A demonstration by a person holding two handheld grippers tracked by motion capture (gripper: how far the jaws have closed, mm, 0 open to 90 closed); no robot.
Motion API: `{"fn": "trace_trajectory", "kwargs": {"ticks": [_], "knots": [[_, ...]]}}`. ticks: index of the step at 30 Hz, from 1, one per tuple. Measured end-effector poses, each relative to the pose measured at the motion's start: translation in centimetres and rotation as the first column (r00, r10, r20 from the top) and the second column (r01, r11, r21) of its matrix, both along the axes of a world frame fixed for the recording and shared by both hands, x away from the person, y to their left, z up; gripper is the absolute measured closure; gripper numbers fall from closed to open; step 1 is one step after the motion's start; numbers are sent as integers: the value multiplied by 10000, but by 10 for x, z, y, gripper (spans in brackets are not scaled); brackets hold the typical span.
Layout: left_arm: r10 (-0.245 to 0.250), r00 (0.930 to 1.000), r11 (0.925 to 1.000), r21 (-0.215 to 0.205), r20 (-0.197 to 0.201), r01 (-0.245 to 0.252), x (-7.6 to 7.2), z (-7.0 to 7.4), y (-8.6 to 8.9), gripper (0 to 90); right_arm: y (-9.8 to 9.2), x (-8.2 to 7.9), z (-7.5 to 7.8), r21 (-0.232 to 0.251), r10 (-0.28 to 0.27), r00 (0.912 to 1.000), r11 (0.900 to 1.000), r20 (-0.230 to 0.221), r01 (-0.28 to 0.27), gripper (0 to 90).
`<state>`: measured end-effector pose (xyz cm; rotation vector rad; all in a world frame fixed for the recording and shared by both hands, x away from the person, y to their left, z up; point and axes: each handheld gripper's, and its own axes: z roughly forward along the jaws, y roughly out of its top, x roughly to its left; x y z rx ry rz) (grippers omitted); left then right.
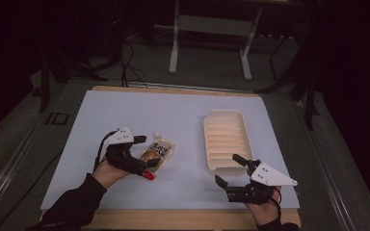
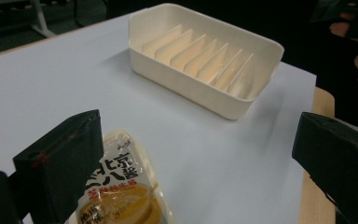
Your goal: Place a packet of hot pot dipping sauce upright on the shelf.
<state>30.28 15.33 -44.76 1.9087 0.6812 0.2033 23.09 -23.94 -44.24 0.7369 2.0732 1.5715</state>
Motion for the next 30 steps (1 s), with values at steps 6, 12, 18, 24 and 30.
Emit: {"fn": "trace_trajectory", "kwargs": {"ticks": [6,12,18,24,30], "knots": [[263,9996,9993,270,-64,-261,18,-7,-4,22,2,0,-1,-90,11,10000,10000,-31,-11,115],[439,9990,9986,292,-101,-436,37,-13,-9,22,1,1,-1,-119,-15,9999,9999,-122,13,116],[789,9968,9954,551,-99,-782,55,-18,-14,23,1,1,-2,-112,14,9998,9999,-214,-17,118],[1158,9930,9909,709,-217,-1140,73,-26,-17,46,2,2,-3,-130,58,9997,9999,-231,-62,119],[1533,9869,9868,598,-503,-1502,90,-40,-14,150,2,2,-4,-82,91,9994,9999,-329,-93,131]]}}
